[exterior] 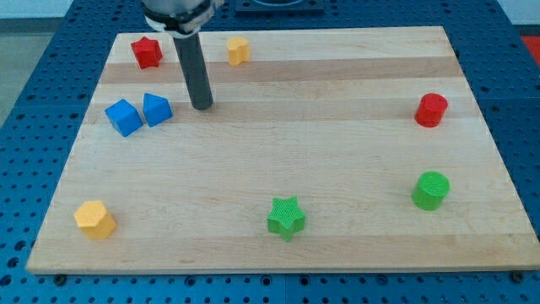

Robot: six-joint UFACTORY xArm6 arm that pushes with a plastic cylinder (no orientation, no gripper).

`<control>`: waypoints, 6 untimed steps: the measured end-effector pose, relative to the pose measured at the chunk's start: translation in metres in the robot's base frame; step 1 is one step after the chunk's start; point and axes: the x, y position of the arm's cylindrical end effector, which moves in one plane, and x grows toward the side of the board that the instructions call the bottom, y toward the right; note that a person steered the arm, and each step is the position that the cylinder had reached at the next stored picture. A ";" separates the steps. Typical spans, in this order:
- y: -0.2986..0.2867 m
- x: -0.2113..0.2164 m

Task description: Push the blue triangle to the blue cube

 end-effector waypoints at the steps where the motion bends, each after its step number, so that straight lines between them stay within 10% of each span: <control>1: -0.007 0.030; 6: -0.077 0.002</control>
